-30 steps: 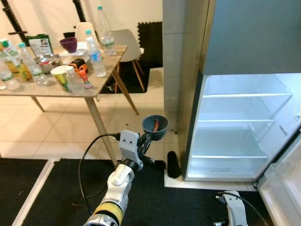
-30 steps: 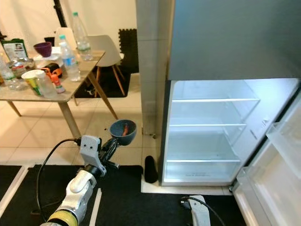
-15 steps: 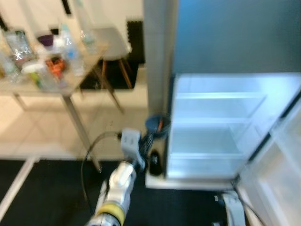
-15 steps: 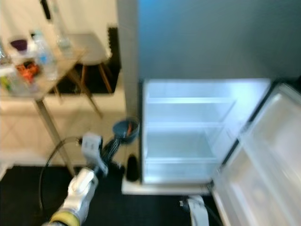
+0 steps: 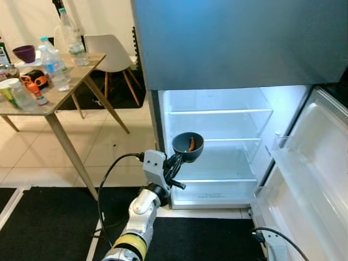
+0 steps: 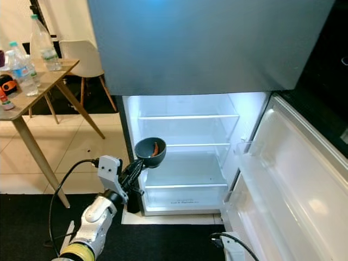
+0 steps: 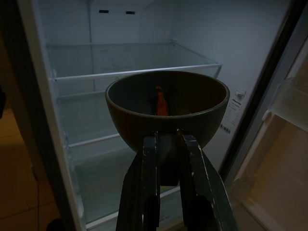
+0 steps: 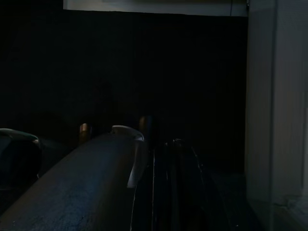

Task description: Restocking fridge

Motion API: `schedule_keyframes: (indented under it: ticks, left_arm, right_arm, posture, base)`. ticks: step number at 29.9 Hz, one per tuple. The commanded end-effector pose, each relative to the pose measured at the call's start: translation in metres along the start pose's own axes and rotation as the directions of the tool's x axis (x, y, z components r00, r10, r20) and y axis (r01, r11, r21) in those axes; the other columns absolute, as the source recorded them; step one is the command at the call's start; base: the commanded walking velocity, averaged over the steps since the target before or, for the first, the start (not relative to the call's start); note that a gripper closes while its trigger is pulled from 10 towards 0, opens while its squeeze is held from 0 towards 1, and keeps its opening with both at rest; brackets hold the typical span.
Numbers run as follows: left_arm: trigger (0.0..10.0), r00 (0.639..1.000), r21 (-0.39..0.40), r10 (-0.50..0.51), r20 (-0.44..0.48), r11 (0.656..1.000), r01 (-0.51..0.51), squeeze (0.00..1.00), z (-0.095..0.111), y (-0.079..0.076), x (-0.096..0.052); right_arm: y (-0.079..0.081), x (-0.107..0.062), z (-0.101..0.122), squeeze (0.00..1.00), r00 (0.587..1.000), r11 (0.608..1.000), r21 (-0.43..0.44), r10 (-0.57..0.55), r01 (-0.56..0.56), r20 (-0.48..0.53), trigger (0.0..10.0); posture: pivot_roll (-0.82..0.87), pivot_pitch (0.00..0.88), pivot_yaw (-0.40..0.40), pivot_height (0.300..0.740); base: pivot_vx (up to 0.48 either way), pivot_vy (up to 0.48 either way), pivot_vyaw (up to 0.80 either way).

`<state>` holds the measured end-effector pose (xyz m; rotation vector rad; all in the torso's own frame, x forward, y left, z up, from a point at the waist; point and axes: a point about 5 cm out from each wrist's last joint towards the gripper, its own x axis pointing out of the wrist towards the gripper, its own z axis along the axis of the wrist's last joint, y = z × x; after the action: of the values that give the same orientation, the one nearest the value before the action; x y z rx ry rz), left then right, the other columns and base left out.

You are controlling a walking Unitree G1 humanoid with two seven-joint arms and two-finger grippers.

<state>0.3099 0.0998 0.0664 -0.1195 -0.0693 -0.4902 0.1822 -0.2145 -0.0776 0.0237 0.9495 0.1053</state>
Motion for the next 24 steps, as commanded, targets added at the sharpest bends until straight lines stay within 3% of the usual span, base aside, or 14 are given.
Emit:
schedule_keyframes:
  ticks: [1, 11, 15, 18, 24]
  left_arm:
    - [10.0, 1.000, -0.010, 0.002, -0.016, 1.000, -0.002, 0.00, -0.002, 0.001, -0.001]
    - [10.0, 0.999, -0.018, -0.031, -0.027, 0.999, 0.031, 0.00, -0.004, -0.005, 0.001]
    - [10.0, 0.996, -0.035, -0.081, -0.047, 0.996, 0.079, 0.00, -0.007, -0.011, 0.001]
    - [10.0, 0.998, -0.060, -0.058, -0.033, 0.997, 0.056, 0.00, -0.006, -0.010, 0.001]
    - [10.0, 0.999, -0.057, -0.025, -0.038, 0.998, 0.023, 0.00, -0.007, -0.005, 0.000]
  right_arm:
    - [0.003, 0.001, -0.002, 0.00, 1.000, 1.000, -0.004, 0.006, -0.006, -0.008, 10.0]
    - [0.002, 0.000, -0.002, 0.00, 1.000, 1.000, -0.010, 0.006, -0.006, -0.011, 10.0]
    - [0.002, 0.000, -0.002, 0.00, 1.000, 1.000, -0.015, 0.007, -0.007, -0.014, 10.0]
    - [0.002, 0.000, -0.002, 0.00, 1.000, 1.000, -0.016, 0.008, -0.008, -0.015, 10.0]
    - [0.003, 0.000, -0.002, 0.00, 1.000, 1.000, -0.021, 0.016, -0.016, -0.016, 10.0]
  posture:
    - [-0.06, 0.032, 0.029, 0.740]
    - [-0.06, 0.027, 0.023, 0.740]
    - [-0.06, 0.028, 0.019, 0.740]
    - [-0.06, 0.030, 0.019, 0.740]
    - [-0.06, 0.035, 0.022, 0.740]
  base:
    - [0.000, 0.000, 0.00]
    - [0.000, 0.000, 0.00]
    - [0.000, -0.446, 0.00]
    - [0.000, -0.461, 0.00]
    - [0.000, 0.000, 0.00]
